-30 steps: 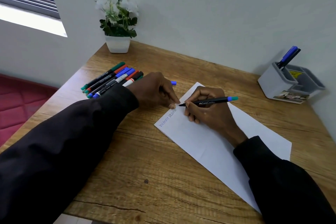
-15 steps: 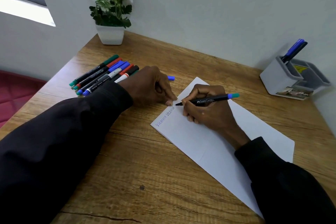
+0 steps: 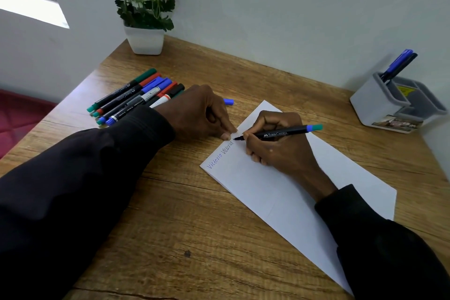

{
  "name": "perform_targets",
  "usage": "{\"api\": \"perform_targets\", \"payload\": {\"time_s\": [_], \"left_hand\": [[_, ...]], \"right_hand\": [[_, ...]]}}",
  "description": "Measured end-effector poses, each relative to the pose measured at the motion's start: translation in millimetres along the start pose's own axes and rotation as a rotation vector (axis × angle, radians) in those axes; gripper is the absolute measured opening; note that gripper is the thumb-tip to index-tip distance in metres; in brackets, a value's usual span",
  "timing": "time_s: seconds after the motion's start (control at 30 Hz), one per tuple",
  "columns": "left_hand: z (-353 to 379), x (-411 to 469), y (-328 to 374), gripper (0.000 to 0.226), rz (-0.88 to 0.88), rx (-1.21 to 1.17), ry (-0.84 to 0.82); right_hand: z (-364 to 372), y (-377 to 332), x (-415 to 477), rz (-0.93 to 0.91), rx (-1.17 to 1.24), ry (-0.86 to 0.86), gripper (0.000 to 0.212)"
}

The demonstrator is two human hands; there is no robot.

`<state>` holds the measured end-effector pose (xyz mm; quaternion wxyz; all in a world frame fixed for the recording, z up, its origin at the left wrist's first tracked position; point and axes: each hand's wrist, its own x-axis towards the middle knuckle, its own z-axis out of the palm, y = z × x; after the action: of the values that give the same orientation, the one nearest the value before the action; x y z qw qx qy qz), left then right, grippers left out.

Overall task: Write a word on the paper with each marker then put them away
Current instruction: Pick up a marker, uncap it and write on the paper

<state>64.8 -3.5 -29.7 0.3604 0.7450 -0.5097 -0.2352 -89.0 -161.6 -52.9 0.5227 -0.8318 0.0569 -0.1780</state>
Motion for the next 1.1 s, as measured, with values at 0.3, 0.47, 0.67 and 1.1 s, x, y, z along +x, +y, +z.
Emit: {"api": "perform_targets", "payload": {"time_s": [0.3, 0.47, 0.67, 1.1], "left_hand": [[-0.8, -0.2, 0.1, 0.021, -0.019, -0.018, -0.008], [-1.4, -1.1, 1.3, 0.023, -0.003, -0.023, -0.01], [-1.1, -1.0, 0.3, 0.023, 0.008, -0.019, -0.015], [-0.7, 1.1, -2.8, 0.021, 0.0, -0.011, -0.015]], "right_hand": [[1.7, 0.5, -0.8, 0.05, 0.053, 0.043, 0.016], [2.4, 1.3, -0.1, 0.043, 0.042, 0.041, 0.015], [1.9, 2.5, -0.7, 0.08, 0.069, 0.067, 0.016], [3.5, 3.4, 0.3, 0.068, 0.041, 0.072, 0.017]]}}
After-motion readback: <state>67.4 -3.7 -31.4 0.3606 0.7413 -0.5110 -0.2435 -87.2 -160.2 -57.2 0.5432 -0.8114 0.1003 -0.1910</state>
